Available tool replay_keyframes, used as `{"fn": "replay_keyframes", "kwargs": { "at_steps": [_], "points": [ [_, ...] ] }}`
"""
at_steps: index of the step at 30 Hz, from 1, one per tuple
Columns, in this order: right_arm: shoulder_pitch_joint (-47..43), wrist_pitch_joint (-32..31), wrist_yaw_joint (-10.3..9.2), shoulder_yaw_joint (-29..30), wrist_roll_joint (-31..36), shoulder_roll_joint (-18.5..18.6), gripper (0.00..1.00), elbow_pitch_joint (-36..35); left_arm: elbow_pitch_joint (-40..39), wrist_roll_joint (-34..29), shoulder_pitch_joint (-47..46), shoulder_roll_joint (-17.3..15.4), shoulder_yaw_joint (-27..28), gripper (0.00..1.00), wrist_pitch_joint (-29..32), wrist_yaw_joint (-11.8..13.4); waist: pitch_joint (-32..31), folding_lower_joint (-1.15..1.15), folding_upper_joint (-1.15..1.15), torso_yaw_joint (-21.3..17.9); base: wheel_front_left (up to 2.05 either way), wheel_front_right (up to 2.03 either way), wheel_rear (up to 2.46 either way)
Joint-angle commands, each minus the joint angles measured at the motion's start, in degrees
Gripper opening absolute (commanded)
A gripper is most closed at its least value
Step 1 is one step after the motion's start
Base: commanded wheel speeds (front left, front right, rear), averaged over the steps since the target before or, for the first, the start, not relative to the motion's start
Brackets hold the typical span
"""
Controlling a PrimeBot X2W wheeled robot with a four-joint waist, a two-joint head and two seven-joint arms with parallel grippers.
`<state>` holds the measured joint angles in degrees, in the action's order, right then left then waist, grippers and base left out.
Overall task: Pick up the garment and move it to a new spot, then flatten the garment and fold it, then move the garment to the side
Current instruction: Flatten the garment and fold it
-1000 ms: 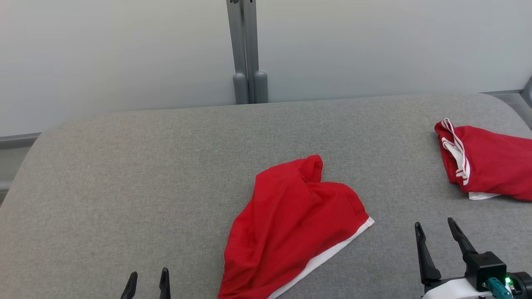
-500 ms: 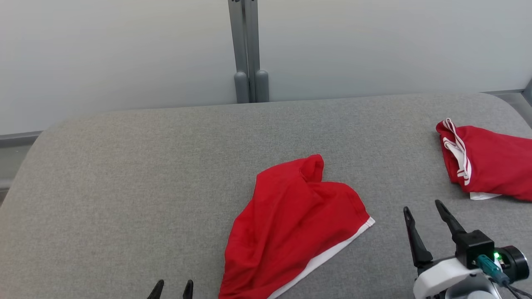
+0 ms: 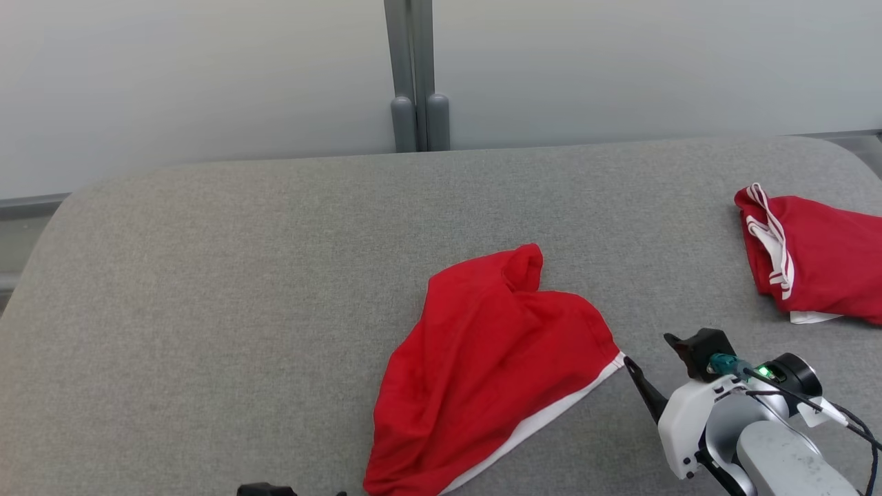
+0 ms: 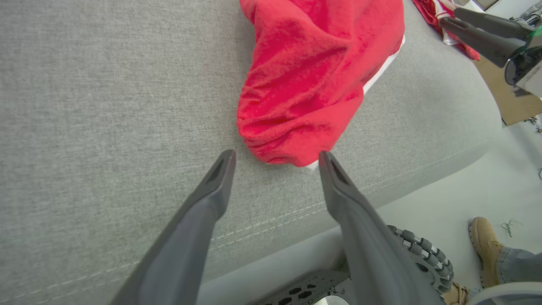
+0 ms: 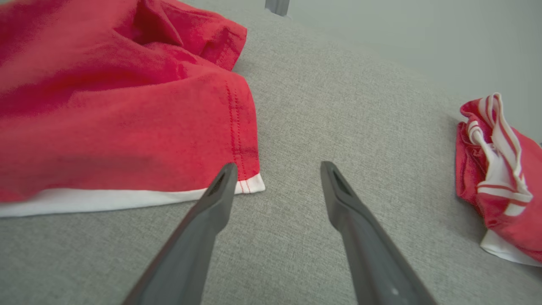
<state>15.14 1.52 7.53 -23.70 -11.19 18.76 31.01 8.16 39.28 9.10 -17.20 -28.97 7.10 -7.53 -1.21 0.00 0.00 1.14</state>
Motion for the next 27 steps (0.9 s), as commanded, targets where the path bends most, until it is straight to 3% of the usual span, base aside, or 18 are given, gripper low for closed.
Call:
{"fn": "replay_keyframes", "kwargs": {
  "at_steps": [1, 10, 27],
  "points": [
    [1.2, -0.5, -0.10, -1.3, -1.3, 0.6, 1.00, 0.9, 1.1, -0.4, -2.2, -1.0, -0.6, 1.00, -1.5, 0.1, 1.0, 0.00, 0.00, 0.7, 0.00, 0.00, 0.00],
    [5.8, -0.4, -0.10, -7.9, -5.1, 3.1, 1.00, 4.1, 6.9, 2.3, -10.3, -3.9, -9.4, 1.00, -5.8, 0.1, 4.4, 0.00, 0.00, 1.1, 0.00, 0.00, 0.00],
    [10.2, 2.4, -0.10, -15.7, -10.8, 3.1, 1.00, 8.4, 10.1, 11.9, -18.3, -7.3, -23.5, 1.00, -11.4, 0.1, 6.6, 0.00, 0.00, 0.8, 0.00, 0.00, 0.00]
  ]
}}
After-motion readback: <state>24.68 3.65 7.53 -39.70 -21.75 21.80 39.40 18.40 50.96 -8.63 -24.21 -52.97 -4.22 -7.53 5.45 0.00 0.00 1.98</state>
